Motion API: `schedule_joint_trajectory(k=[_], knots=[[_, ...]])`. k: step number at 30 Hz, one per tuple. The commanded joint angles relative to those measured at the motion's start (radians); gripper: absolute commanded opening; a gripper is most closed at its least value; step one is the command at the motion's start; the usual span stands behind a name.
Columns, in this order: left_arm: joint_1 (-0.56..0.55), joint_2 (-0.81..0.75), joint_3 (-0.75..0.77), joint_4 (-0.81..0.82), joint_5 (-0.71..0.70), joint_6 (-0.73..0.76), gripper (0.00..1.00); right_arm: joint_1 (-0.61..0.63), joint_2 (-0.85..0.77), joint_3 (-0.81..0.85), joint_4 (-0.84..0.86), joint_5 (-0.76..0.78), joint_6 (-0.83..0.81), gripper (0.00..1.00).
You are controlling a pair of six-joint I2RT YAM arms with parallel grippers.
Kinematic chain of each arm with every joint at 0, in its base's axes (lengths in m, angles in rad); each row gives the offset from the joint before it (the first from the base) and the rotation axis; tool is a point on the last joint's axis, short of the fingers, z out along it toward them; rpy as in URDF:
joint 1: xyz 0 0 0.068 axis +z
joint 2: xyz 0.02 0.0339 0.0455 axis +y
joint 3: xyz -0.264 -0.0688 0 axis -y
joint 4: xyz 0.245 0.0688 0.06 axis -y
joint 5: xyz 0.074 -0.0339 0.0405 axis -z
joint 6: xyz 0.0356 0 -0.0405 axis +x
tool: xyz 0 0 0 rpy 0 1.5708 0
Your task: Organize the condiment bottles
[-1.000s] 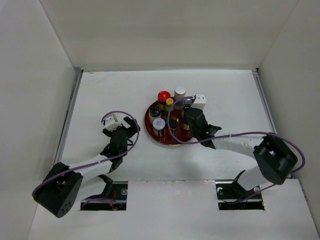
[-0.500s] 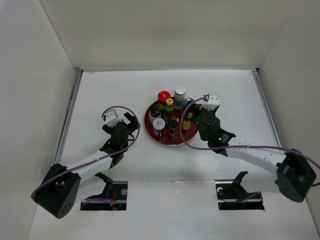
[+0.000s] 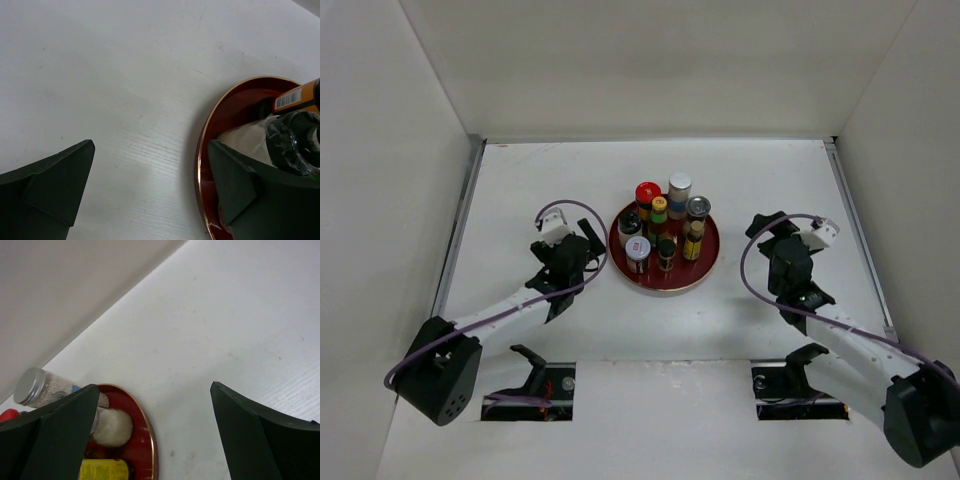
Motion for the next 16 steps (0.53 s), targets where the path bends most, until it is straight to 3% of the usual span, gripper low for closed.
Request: schedule_joint_trajectory(k=[1,6,16], knots=[[0.0,-0.041,0.06,-0.051,-0.016,0.008,1.0,-0.075,0.009,-0.017,-0.004,-0.15,0.178,1.0],[0.022,-0.088,0.036,-0.088,-0.028,0.004,1.0,-0.152,0.008,-0.069,0.05,-0.236,0.243,1.0],[0.039,-0.07,0.107,-0.145,-0.026,0.016,1.0,-0.142,0.067,-0.065,0.07,-0.219,0.247,1.0]])
